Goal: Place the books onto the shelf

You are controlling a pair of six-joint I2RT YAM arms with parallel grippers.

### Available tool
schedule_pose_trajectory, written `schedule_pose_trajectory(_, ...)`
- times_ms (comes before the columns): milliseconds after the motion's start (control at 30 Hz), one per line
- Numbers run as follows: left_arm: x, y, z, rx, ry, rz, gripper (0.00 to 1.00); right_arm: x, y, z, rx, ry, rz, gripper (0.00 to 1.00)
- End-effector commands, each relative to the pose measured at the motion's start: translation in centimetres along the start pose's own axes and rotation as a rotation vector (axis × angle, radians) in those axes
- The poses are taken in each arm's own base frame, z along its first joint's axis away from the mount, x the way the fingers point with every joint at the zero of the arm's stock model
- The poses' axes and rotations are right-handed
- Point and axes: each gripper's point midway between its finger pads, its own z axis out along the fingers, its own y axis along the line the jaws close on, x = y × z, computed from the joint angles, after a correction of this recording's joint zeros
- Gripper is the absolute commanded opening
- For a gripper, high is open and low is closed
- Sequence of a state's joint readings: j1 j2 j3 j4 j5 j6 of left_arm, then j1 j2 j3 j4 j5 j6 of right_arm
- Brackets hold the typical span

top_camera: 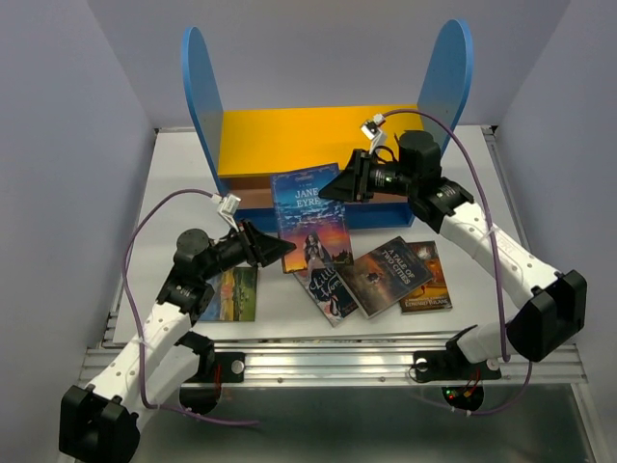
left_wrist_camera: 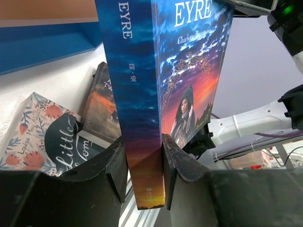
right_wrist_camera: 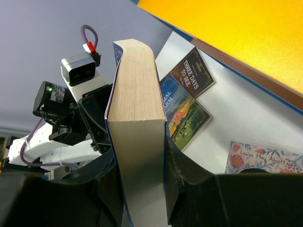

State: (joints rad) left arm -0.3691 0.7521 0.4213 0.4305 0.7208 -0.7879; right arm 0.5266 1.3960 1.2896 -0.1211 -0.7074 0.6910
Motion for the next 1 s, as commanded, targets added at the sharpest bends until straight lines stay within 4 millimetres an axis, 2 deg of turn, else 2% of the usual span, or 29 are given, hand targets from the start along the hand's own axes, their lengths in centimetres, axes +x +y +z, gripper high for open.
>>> schedule_pose_trajectory(0, -2.1, -4.9, -0.6, 0.174, -0.081, 0.131, 0.0, -4.0, 3.8, -0.4, -0.08, -0.133, -0.115, 0.43)
schedule_pose_trajectory(33, -2.6, -5.1, -0.8, 0.168, -0.116, 0.134, 0.0, -4.2, 2.5, -0.5, -0.011, -0.156, -0.111, 0.67)
schedule_pose_trajectory(67, -3.0, -5.3, -0.9, 0.166, -0.135, 0.134, 0.0, -4.4, 2.0, -0.7, 0.023, -0.173, -0.124, 0.71)
schedule_pose_trajectory(133, -4.1, -5.8, -1.2, 0.158, -0.192, 0.123, 0.0, -4.7, 0.5, -1.4, 0.125, -0.2, -0.128, 0.91)
schedule_pose_trajectory(167, -4.6, -6.3, -1.5, 0.165, -0.216, 0.127, 0.0, -5.8, -0.2, -2.2, 0.196, -0.26, -0.154, 1.0)
schedule_pose_trajectory(233, -5.6, -6.9, -1.7, 0.162, -0.261, 0.122, 0.0, -6.1, -1.0, -3.1, 0.262, -0.299, -0.158, 1.0)
schedule_pose_trajectory(267, -6.1, -7.5, -1.9, 0.171, -0.277, 0.126, 0.0, -6.7, -0.6, -4.1, 0.283, -0.344, -0.177, 1.0)
schedule_pose_trajectory(433, -7.5, -9.0, -2.2, 0.193, -0.314, 0.103, 0.0, -7.4, -0.5, -6.8, 0.36, -0.442, -0.195, 1.0)
schedule_pose_trajectory(567, -8.4, -10.3, -2.6, 0.214, -0.341, 0.099, 0.0, -8.4, -1.3, -10.3, 0.488, -0.575, -0.205, 1.0)
schedule_pose_trajectory(667, -9.9, -11.4, -2.8, 0.222, -0.383, 0.08, 0.0, -8.7, -1.7, -11.9, 0.547, -0.622, -0.212, 1.0)
schedule_pose_trajectory(833, -11.5, -13.3, -2.4, 0.251, -0.384, 0.091, 0.0, -8.2, -1.5, -12.7, 0.554, -0.632, -0.217, 1.0)
schedule_pose_trajectory(867, -11.7, -13.1, -2.0, 0.245, -0.378, 0.078, 0.0, -8.1, -1.6, -12.7, 0.555, -0.633, -0.213, 1.0)
schedule_pose_trajectory(967, -12.8, -14.8, -2.1, 0.279, -0.38, 0.098, 0.0, -7.7, -2.2, -12.9, 0.573, -0.634, -0.204, 1.0)
